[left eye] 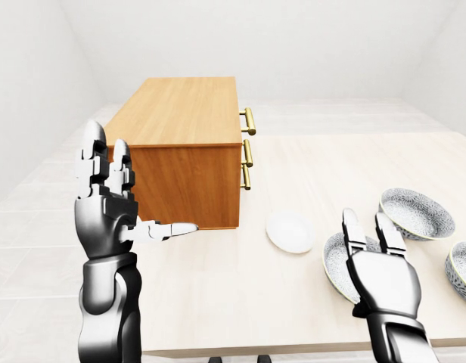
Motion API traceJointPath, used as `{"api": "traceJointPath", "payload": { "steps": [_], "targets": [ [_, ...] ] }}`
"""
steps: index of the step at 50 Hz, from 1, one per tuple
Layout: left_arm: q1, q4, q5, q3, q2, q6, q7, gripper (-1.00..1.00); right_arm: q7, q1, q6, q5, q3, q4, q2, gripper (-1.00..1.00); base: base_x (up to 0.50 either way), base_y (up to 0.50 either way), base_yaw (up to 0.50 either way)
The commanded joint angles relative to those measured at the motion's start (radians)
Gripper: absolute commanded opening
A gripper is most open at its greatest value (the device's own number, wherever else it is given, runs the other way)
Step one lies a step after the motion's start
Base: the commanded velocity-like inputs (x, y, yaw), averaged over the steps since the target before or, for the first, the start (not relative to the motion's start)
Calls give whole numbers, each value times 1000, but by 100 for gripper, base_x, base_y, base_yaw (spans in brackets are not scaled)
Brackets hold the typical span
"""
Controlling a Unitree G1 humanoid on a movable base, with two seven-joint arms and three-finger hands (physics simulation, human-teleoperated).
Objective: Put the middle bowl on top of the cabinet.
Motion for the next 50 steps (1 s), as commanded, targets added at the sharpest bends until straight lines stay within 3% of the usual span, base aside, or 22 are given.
{"api": "traceJointPath", "payload": {
  "steps": [1,12,35,50],
  "targets": [
    [3,-5,-1,-1,0,0,-1,100,-45,10,23,-39,10,51,-17,100,0,0,0],
    [0,-6,-20,5,-4,0,5,100,-109,17,64,-136,33,132,-36,100,0,0,0],
    [7,-8,0,-5,3,0,-3,100,-137,3,64,-187,72,231,-77,100,0,0,0],
    [11,-9,6,-6,-2,0,-9,100,-173,17,64,-179,31,289,-85,100,0,0,0]
  ]
}}
